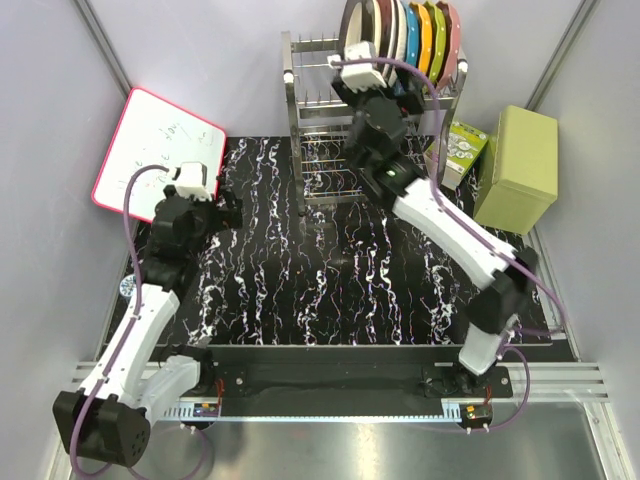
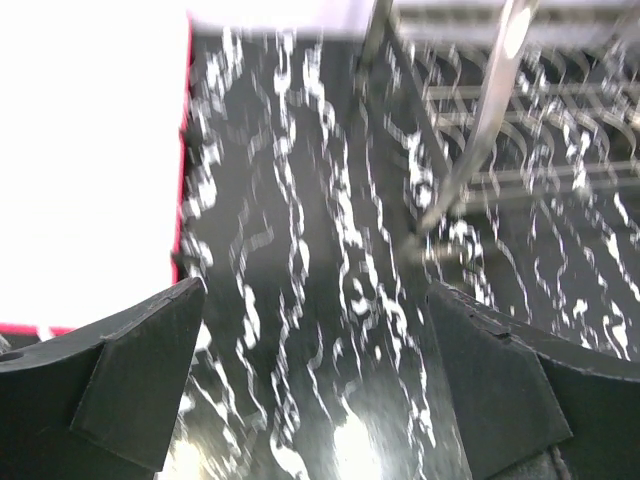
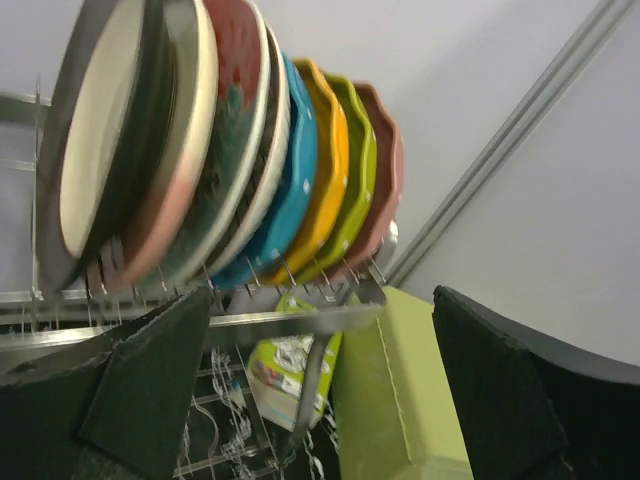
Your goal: Load the plates into the dish rack
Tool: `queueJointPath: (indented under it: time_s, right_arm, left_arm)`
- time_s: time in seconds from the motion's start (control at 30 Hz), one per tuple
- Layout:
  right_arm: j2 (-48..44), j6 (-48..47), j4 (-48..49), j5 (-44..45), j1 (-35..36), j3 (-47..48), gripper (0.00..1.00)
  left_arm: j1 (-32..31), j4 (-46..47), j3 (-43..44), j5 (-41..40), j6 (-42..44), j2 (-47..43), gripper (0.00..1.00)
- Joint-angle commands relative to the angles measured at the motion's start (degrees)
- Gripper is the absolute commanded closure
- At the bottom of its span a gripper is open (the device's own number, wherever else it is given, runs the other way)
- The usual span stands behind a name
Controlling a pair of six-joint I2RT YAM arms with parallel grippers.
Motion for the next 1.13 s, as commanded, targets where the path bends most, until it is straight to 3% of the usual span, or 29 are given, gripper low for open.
queueJointPath:
  time_s: [0.0, 0.07, 0.13, 0.2, 0.27, 0.37, 0.47, 0.73, 0.87, 1.1]
  right_arm:
    - [-15.3, 20.5, -22.7, -4.5, -0.8, -8.4, 0.00]
    - [-19.1, 32.8, -38.3, -12.2, -2.0, -11.3, 0.00]
    - [-25.3, 39.6, -46.8, -25.0, -5.5, -16.6, 0.00]
    - [-32.5, 45.5, -48.4, -39.4, -11.1, -22.3, 0.00]
    - [-38.0, 47.8, -48.8, -43.5, -14.2, -31.9, 0.00]
    - [-42.0, 50.3, -49.5, -42.8, -20.7, -42.8, 0.00]
    - [-46.3, 50.8, -50.9, -49.8, -28.5, -49.5, 0.00]
    - [-41.4, 59.0, -65.8, -49.3, -31.5, -41.4, 0.00]
    - [-43.7, 58.4, -66.0, -45.5, -31.5, -40.4, 0.00]
    - [-43.9, 58.0, -69.1, -41.3, -31.4, -38.8, 0.01]
  left_arm:
    - [-0.1, 2.5, 7.7, 1.4, 6.2, 1.6, 0.01]
    - [-0.1, 1.6, 9.4, 0.5, 5.4, 3.0, 0.01]
    - [-0.1, 0.9, 11.9, -2.2, 4.0, 5.3, 0.01]
    - [-0.1, -0.6, 14.7, -3.7, 3.9, 7.2, 0.01]
    - [-0.1, -1.1, 16.7, -5.0, 3.5, 9.5, 0.01]
    - [-0.1, -1.9, 18.5, -7.0, 3.3, 12.1, 0.01]
    - [0.0, -4.1, 20.1, -7.0, 3.7, 14.3, 0.01]
    - [0.0, -7.9, 19.3, -9.3, 7.6, 13.4, 0.01]
    - [-0.1, -7.1, 18.3, -9.7, 11.5, 13.2, 0.01]
    - [0.0, -6.6, 18.4, -7.6, 11.3, 14.0, 0.01]
